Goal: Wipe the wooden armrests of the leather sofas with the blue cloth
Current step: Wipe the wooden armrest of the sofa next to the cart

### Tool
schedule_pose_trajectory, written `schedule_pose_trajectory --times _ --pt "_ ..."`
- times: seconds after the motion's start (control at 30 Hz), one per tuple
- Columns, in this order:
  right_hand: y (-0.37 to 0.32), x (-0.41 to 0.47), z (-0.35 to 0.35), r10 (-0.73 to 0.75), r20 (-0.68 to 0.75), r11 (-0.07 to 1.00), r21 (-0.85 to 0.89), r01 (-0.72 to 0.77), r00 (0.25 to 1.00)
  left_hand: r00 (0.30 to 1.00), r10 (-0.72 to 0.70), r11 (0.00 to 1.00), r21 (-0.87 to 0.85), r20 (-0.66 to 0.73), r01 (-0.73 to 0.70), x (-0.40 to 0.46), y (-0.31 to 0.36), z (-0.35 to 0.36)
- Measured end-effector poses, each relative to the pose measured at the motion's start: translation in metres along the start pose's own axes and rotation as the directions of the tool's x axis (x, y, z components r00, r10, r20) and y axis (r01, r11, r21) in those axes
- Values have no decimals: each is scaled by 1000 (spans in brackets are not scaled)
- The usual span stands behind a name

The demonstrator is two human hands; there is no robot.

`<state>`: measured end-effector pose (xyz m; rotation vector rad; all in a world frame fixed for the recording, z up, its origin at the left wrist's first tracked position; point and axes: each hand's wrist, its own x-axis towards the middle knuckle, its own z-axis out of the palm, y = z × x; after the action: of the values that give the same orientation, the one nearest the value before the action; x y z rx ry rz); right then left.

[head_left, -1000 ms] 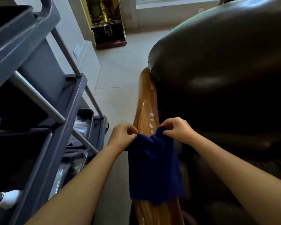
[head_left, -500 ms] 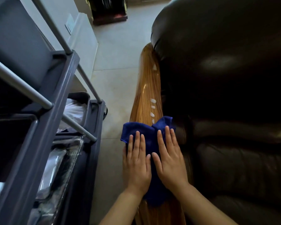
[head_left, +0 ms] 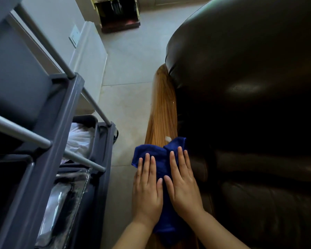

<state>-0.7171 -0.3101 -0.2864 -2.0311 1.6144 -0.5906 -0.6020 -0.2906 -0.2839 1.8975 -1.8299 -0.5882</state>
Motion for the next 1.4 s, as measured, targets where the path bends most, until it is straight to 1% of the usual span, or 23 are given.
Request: schedule_pose_trajectory --times 0.13,0.43,0.6,0.8,0.93,1.03,1.1,1.2,1.27,1.33,1.4 --pt "1 33 -2 14 -6 1000 28 -14 1000 1000 23 999 -25 14 -22 34 -1 -4" --pt "1 109 -7 39 -56 999 -25 -41 998 998 63 994 -88 18 -62 112 3 -12" --pt "5 142 -11 27 -94 999 -30 -30 995 998 63 987 -153 30 -57 147 4 -11" --pt "6 189 -18 -3 -155 1000 -18 0 988 995 71 954 -296 73 -46 201 0 -10" --pt "11 213 -19 -13 -185 998 -62 1 983 990 90 932 -361 105 -46 235 -7 -9" --pt "14 225 -16 37 -223 986 -150 -71 974 988 79 924 -383 135 -21 255 -9 -6" --pt "15 231 -17 50 -229 978 -186 -94 972 991 58 910 -415 123 -2 259 -6 -5" --pt "14 230 -18 38 -209 979 -189 -79 977 992 34 888 -459 118 24 252 -7 -5" --pt "13 220 -18 14 -175 982 -183 -46 985 991 53 893 -450 125 9 238 -10 -6" --pt "12 207 -21 -2 -86 989 -146 -10 996 980 87 911 -413 178 -6 218 -14 -11" --pt "11 194 -35 -1 26 999 -36 2 1000 956 130 937 -348 263 -32 201 -21 -21"
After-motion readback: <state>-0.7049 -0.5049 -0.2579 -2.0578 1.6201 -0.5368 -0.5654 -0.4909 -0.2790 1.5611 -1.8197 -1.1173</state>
